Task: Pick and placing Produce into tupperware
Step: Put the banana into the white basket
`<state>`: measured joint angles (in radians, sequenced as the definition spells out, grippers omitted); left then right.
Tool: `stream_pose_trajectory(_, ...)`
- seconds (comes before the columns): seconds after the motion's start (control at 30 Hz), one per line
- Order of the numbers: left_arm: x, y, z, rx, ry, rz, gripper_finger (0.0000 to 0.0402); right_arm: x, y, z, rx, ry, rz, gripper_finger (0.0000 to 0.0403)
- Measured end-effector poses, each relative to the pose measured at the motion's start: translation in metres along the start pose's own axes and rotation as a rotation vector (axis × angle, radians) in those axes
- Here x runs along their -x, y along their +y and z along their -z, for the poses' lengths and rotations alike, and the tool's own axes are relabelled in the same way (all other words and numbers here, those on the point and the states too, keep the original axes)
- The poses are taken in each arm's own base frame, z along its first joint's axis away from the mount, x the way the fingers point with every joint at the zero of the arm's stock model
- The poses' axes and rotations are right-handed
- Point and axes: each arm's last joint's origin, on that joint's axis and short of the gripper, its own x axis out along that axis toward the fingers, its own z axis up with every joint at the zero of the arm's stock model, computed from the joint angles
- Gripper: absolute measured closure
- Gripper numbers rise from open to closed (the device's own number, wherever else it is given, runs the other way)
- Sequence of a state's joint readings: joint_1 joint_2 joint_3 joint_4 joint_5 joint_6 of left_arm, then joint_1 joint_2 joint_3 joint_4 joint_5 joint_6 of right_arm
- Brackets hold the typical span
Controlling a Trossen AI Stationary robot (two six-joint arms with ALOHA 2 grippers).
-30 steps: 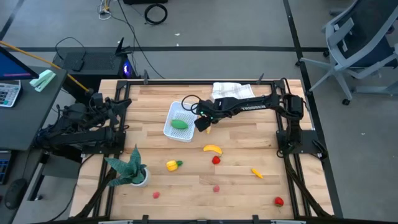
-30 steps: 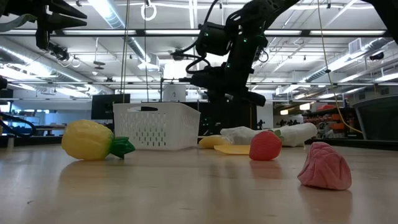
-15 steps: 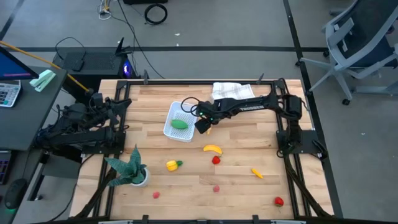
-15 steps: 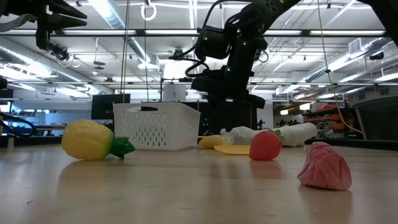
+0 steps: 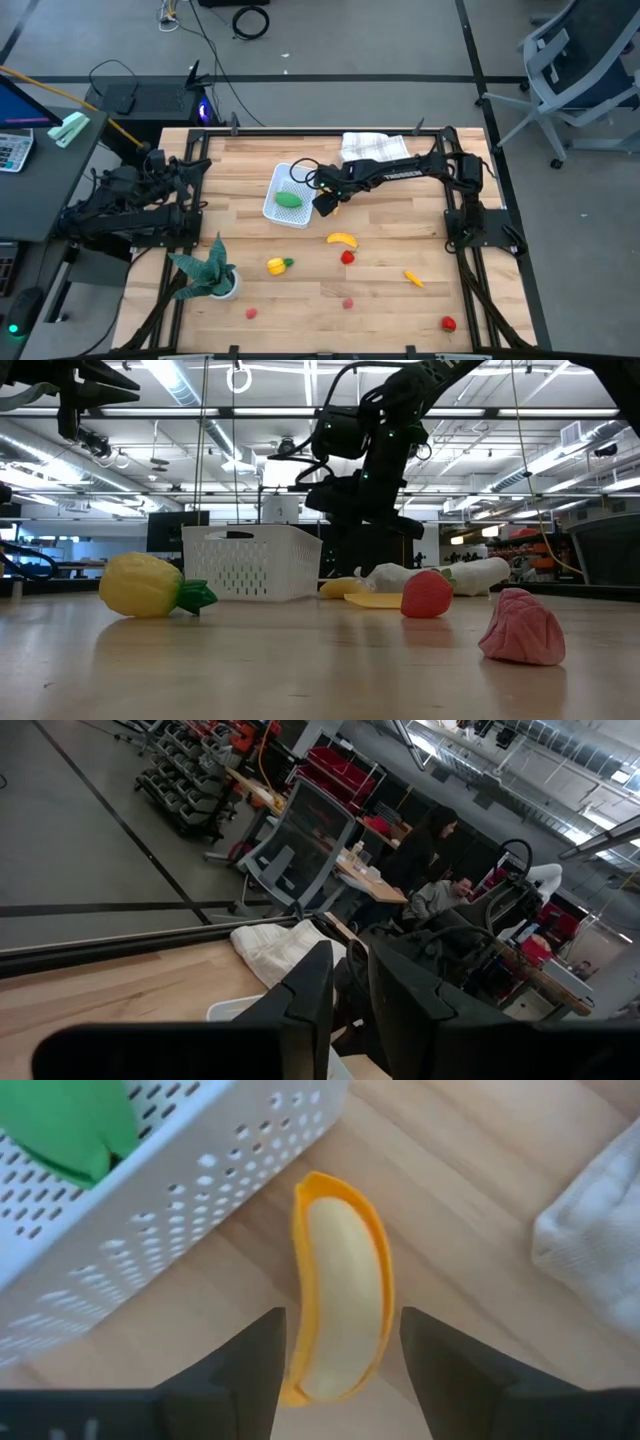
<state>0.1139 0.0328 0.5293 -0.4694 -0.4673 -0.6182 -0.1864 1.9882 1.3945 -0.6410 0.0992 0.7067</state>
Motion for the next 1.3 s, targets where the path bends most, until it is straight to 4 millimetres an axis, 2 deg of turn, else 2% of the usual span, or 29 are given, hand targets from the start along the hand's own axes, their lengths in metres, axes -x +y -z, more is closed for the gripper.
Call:
stream_pose_trajectory(0.37, 0.000, 0.000, 0.000, -0.001, 0.000, 0.000, 0.0329, -0.026, 0.003, 0.008, 0.010, 0.040, 0.028, 0.0197)
stream_pose_trajectory(0.53, 0.000, 0.000, 0.000, -0.002, 0.002, -0.001, 0.0332, -0.029, 0.004, 0.008, 0.010, 0.042, 0.027, 0.0200)
stream_pose_trajectory(0.63, 0.000, 0.000, 0.000, -0.002, 0.002, -0.001, 0.0335, -0.029, 0.004, 0.008, 0.009, 0.037, 0.031, 0.0216)
stream_pose_trajectory(0.8, 0.000, 0.000, 0.000, -0.002, 0.002, -0.002, 0.0332, -0.028, 0.004, 0.007, 0.009, 0.033, 0.031, 0.0268)
stream_pose_trajectory(0.97, 0.000, 0.000, 0.000, -0.002, 0.002, -0.001, 0.0332, -0.028, 0.004, 0.007, 0.007, 0.037, 0.025, 0.0270)
stream_pose_trajectory(1.1, 0.000, 0.000, 0.000, 0.001, 0.002, -0.002, 0.0337, -0.023, 0.004, 0.007, -0.047, 0.046, 0.011, 0.0260)
stream_pose_trajectory(1.3, 0.000, 0.000, 0.000, 0.003, 0.002, -0.002, 0.0339, 0.007, 0.004, 0.004, -0.092, 0.013, -0.021, 0.0263)
